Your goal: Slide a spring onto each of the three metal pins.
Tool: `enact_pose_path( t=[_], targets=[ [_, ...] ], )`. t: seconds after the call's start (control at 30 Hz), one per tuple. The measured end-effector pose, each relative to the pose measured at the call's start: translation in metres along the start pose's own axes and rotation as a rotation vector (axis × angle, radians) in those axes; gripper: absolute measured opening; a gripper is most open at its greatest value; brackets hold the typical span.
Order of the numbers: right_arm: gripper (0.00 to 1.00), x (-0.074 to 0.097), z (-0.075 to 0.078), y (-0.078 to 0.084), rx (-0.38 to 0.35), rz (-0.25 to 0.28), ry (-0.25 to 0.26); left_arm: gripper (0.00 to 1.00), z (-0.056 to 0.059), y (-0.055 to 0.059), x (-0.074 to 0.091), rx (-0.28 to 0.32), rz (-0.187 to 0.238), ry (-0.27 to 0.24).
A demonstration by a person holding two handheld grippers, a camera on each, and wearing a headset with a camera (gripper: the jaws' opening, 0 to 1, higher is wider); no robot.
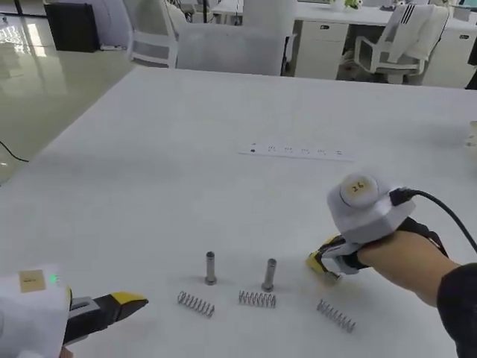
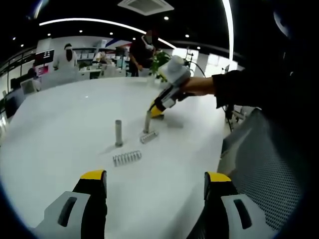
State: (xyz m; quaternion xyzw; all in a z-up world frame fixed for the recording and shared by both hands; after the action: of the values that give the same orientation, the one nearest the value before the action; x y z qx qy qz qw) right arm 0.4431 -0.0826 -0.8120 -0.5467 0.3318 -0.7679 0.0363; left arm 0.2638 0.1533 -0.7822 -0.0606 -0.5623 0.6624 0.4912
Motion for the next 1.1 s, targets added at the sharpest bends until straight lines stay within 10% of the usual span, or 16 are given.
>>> enact_pose_path(
  t=[0.5,1.1],
  targets=[
    [0.05,0.003,-0.001,0.003,-0.102,-0.006,0.013,0.76,-0.001,0.000,0.000,-0.007,-0.002,-0.002],
    [0.05,0.048,-0.010,0.002,-0.137,0.093,0.048,0.76,0.001,-0.001,-0.001,-0.019,-0.005,0.007]
  ],
)
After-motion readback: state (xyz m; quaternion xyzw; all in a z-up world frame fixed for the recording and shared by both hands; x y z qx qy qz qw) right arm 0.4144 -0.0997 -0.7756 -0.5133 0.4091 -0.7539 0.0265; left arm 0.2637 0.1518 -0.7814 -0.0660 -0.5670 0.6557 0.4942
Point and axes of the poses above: the centre of the closed fingertips' face, and the gripper's own axes: x roughly backward along the fingers, z roughly to its right, y roughly out of its underside, the point moved 6 cm from there along x, roughly backward along the fingers, and after that the axes turned 13 degrees about x, right-handed, at the moved point
